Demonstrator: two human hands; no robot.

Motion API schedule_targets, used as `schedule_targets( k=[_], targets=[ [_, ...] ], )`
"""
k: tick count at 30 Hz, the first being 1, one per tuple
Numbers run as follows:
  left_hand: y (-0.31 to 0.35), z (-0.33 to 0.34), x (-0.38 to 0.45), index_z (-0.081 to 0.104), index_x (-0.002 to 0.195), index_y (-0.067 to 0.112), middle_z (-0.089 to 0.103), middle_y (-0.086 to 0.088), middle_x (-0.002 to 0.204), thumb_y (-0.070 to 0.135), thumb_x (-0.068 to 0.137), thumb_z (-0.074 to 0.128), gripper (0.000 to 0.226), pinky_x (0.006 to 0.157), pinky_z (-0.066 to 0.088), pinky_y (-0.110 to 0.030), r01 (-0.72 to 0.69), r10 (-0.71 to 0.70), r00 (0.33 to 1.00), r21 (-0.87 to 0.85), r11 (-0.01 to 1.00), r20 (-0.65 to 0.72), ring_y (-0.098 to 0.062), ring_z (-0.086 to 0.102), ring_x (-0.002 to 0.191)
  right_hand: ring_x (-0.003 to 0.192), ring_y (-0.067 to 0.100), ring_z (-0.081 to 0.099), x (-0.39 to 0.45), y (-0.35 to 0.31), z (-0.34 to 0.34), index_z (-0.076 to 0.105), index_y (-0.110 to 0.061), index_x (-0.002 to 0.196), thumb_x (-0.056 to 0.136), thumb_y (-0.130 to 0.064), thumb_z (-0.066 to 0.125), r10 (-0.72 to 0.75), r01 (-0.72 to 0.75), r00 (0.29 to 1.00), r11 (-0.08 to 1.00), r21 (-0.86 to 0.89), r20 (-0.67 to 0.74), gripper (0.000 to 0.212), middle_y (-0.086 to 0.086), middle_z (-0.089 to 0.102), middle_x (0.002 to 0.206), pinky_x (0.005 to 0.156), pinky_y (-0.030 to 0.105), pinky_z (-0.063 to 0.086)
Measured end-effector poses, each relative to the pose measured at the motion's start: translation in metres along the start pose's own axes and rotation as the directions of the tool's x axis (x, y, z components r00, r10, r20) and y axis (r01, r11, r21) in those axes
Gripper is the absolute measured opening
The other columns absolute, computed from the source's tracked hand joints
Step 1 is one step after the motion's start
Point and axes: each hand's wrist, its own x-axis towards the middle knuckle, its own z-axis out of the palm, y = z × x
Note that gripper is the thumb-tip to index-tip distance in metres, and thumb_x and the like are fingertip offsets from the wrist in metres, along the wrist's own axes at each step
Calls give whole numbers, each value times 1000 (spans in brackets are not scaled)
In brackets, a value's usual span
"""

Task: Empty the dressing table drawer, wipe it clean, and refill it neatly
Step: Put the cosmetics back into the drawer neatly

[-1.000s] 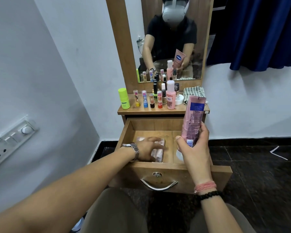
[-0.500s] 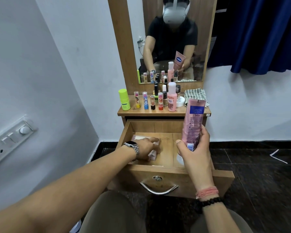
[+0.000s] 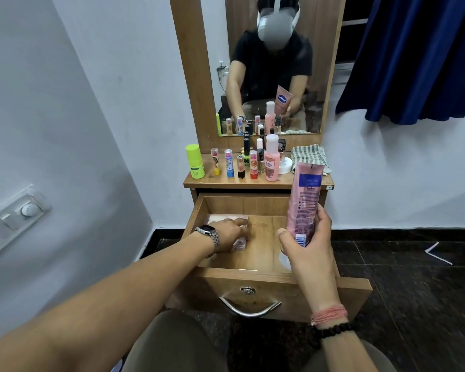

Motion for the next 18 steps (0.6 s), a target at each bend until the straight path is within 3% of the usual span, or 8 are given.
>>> schedule_targets(
  k=[5, 13, 18],
  targets=[
    [-2, 0, 5, 48, 136, 29, 22, 2, 156, 7, 90, 56, 51, 97, 41, -34, -6, 6, 1000, -5, 1000, -22, -28, 41, 131, 101, 12, 61, 0, 1, -1, 24, -46, 138, 81, -33, 68, 3, -3, 1000, 1000, -23, 11, 73, -12, 54, 123, 68, 14, 40],
    [-3, 4, 11, 50, 132, 27, 28, 2, 152, 11, 93, 53, 43, 92, 43, -35, -5, 5, 998, 1, 1000, -66, -28, 46, 125, 89, 0, 61, 1, 1, -1, 26, -48, 134, 81, -31, 69, 16, -16, 1000, 998, -60, 0, 70, -15, 58, 114, 59, 6, 35],
    [-4, 9, 12, 46, 135, 30, 20, 2, 157, 16, 97, 48, 41, 101, 39, -38, 18, -18, 999, -7, 1000, -42, -29, 39, 133, 93, 5, 62, 1, 1, -2, 27, -46, 133, 81, -28, 69, 13, -13, 1000, 997, -70, 10, 70, -13, 57, 115, 53, 2, 40]
  ],
)
